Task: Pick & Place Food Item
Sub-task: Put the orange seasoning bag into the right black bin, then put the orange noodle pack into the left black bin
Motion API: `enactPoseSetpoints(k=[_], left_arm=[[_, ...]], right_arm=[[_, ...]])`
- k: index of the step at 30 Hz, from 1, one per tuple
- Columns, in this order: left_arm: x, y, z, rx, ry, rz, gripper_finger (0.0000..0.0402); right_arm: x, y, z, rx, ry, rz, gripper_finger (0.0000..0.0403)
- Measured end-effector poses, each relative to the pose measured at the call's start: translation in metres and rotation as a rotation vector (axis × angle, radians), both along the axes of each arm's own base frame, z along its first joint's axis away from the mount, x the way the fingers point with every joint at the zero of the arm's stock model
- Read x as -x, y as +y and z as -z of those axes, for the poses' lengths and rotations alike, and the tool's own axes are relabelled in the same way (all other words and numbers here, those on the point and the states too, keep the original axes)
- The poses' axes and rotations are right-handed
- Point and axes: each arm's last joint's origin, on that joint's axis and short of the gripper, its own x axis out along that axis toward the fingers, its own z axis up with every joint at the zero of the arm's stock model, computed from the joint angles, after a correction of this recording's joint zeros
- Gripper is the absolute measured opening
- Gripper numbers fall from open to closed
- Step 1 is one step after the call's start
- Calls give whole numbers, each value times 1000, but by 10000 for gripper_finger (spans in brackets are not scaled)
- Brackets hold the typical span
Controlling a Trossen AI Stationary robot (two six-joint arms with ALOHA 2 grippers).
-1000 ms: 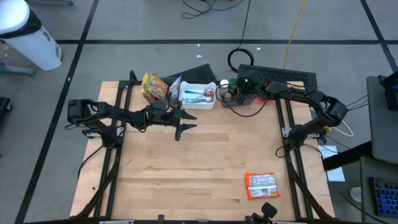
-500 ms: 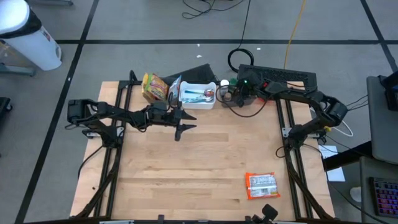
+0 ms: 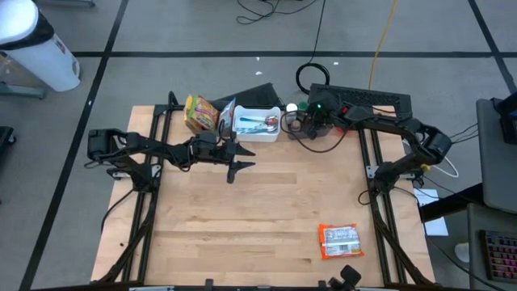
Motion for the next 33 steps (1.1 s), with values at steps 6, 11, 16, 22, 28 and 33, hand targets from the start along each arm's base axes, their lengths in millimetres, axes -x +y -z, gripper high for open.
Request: enactPoseSetpoints(k=[6,11,16,22,28,33], left_arm=[[0,0,0,0,0,0,164],[0,0,0,0,0,0,163],[0,0,0,-5,0,1,164],[0,0,2,-28,18,6,163],[0,2,3,-37,32,-55,164],[1,1,6,-11,70,-71,163]], right_arm=[[3,3,-8,22,-18,-6,97],[9,8,-24,61,-55,-10,129],[18,15,-44,107,-109,-8,143],[29,33,-68,125,-219,18,140],[35,62,-86,2,-385,-50,141],[30,94,-95,-224,-527,-252,138]])
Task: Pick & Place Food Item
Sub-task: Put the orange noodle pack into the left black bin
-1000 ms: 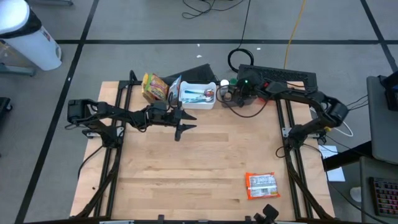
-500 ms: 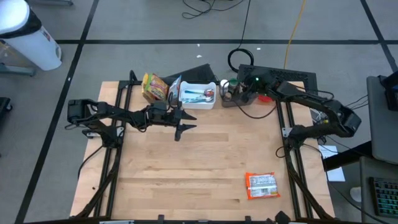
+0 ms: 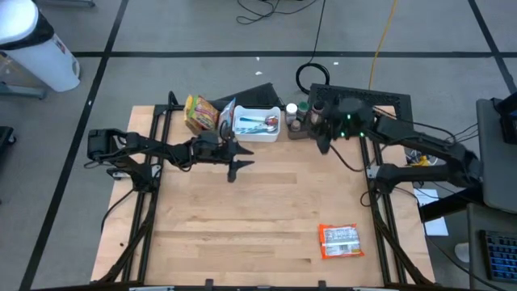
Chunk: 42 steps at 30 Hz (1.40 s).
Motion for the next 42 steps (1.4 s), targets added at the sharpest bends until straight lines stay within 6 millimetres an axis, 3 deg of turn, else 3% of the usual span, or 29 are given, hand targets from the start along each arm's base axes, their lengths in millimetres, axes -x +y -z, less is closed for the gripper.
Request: enactPoseSetpoints(k=[5,11,23,33,42], left_arm=[[1,-5,6,48,62,7,164],[1,-23,13,80,142,62,164],[1,-95,15,162,190,333,163],[9,-140,12,167,165,464,164],[11,-152,10,196,142,385,163]], right_arm=[[-12,42,4,-178,21,-172,135],[-19,97,29,-313,161,-137,134],[-11,185,93,-478,120,-75,132],[-23,209,147,-567,417,-111,121],[-26,195,142,-719,498,-204,120]])
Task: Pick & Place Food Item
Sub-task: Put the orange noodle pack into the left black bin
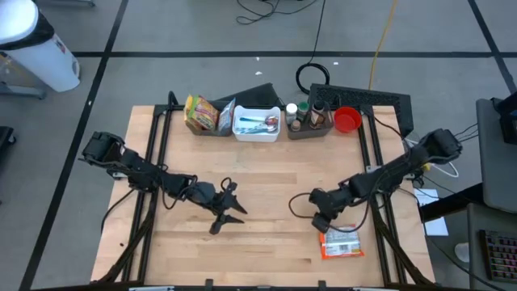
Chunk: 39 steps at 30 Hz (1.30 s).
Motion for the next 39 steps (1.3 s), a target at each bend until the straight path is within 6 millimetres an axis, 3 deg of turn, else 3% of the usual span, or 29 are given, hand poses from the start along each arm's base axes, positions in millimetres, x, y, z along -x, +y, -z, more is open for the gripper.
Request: enactPoseSetpoints(k=[8,16,22,39], left_arm=[[0,0,0,-2,-1,-12,164],[-3,5,-3,9,-30,-34,164],[-6,11,-7,109,-35,-88,164],[-4,1,-9,90,-68,-122,164]], right_arm=[[4,-21,-1,15,41,-111,114],[-1,-42,-2,6,-62,-303,114],[-3,-56,-4,-51,-150,-422,114],[-7,-54,13,-178,-70,-474,114]])
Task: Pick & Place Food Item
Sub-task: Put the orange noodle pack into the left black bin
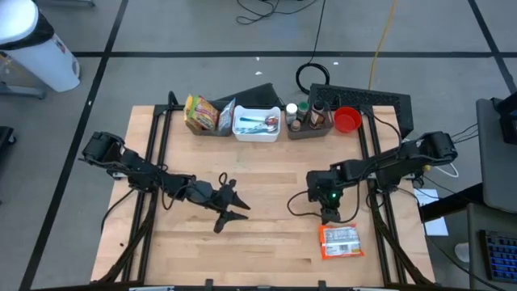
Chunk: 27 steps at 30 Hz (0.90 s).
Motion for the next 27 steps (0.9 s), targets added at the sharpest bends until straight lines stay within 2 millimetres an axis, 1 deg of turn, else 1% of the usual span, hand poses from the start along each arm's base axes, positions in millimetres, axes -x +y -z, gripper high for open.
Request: enactPoseSetpoints(k=[13,18,27], left_arm=[[0,-1,0,-1,0,1,163],[0,-1,0,-1,1,2,163],[0,-1,0,-5,-1,3,164]], right_arm=[[-5,2,18,-20,70,-16,114],[-10,5,18,-50,30,-29,114],[-8,16,18,-50,34,-63,114]])
